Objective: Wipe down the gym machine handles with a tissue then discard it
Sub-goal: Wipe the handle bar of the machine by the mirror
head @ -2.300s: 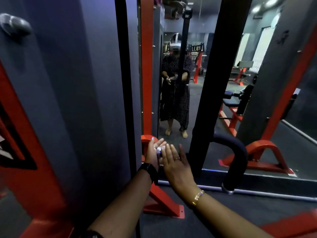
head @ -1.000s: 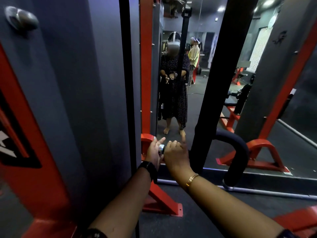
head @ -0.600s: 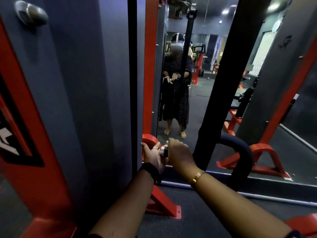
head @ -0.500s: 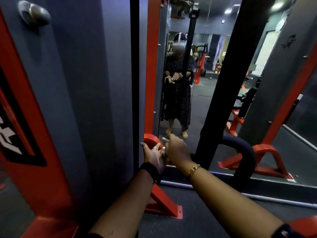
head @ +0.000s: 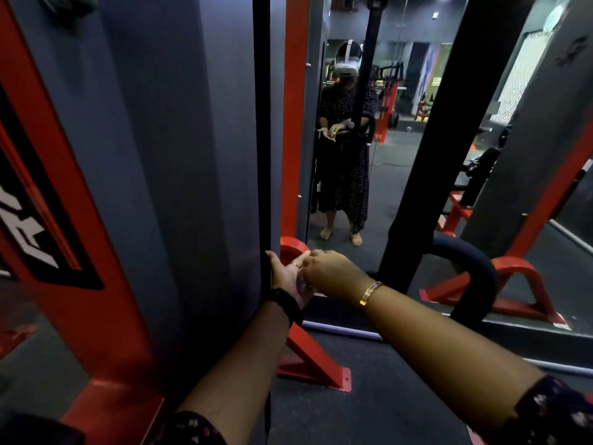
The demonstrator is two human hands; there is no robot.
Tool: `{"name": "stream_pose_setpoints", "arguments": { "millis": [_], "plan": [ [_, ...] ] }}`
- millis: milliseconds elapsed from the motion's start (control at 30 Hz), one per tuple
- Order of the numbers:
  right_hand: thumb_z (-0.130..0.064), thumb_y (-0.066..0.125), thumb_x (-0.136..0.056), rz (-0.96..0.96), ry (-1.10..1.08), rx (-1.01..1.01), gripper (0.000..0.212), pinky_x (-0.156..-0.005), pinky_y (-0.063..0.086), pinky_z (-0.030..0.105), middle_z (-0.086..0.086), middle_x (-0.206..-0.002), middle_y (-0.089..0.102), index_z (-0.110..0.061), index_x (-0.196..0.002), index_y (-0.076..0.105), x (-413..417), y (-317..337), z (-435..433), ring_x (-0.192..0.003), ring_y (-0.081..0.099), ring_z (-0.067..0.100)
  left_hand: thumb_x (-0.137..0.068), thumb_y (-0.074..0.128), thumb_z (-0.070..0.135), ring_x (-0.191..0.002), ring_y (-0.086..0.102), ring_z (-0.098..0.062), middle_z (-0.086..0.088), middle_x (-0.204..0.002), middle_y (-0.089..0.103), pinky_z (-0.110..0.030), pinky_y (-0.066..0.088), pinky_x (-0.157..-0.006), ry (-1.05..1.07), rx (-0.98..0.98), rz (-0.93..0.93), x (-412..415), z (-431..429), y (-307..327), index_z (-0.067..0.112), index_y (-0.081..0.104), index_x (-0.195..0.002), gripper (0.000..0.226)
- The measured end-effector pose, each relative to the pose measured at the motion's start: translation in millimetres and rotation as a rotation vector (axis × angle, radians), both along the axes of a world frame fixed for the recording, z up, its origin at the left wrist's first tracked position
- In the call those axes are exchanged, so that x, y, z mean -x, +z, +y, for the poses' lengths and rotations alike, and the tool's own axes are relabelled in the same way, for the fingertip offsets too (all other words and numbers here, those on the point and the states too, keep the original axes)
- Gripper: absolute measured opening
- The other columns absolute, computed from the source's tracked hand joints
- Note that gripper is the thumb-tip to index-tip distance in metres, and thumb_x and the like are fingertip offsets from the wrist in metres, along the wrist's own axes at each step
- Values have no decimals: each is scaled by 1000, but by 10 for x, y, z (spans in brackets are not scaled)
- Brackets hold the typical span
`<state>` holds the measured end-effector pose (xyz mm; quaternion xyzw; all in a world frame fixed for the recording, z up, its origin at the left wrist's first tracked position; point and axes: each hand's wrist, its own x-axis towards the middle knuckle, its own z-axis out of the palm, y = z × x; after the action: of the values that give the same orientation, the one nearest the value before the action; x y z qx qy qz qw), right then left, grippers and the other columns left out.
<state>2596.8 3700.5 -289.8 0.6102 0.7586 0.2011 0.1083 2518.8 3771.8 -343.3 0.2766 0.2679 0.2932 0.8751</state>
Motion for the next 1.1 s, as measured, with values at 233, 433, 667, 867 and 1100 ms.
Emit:
{"name": "stream_pose_setpoints", "arguments": {
  "millis": [233,433,667,867,1100],
  "plan": [
    [-11,57,-79,-139,-24,-331,6,-47,43,28,5,-73,57,-11,-78,64,-157,-303,23,-62,55,20,-76,1,89,-113,59,-31,-20,-126,60,-43,49,-93,23,1,37,-30,-15,63,10,41,-146,113],
    [-34,59,-87,483,-522,-204,26,-65,42,30,9,-102,64,-10,-96,62,-24,15,-62,-97,63,30,-82,-3,83,-136,41,-36,-21,-148,40,-43,38,-104,23,15,60,-18,-91,174,9,35,-148,106],
    [-14,60,-85,-12,-118,-439,6,-49,46,29,5,-66,58,-11,-81,61,-93,-268,-190,-56,59,20,-83,2,82,-118,56,-33,-22,-144,45,-40,50,-80,0,33,-13,-39,-118,215,5,35,-147,106],
    [-3,19,-102,-93,13,-423,46,-99,47,41,18,-115,67,-1,-118,62,-179,-392,-408,-105,66,29,-91,4,73,-133,42,-38,-25,-147,40,-40,47,-77,-3,33,-54,-63,-175,310,7,33,-148,92],
    [-14,78,-70,63,-526,-269,45,-92,50,47,32,-100,66,13,-104,65,54,-275,-523,-94,68,40,-99,16,62,-137,39,-35,-24,-151,34,-43,37,-106,-94,-40,-22,-111,-243,356,-4,29,-146,82]
  ]
}}
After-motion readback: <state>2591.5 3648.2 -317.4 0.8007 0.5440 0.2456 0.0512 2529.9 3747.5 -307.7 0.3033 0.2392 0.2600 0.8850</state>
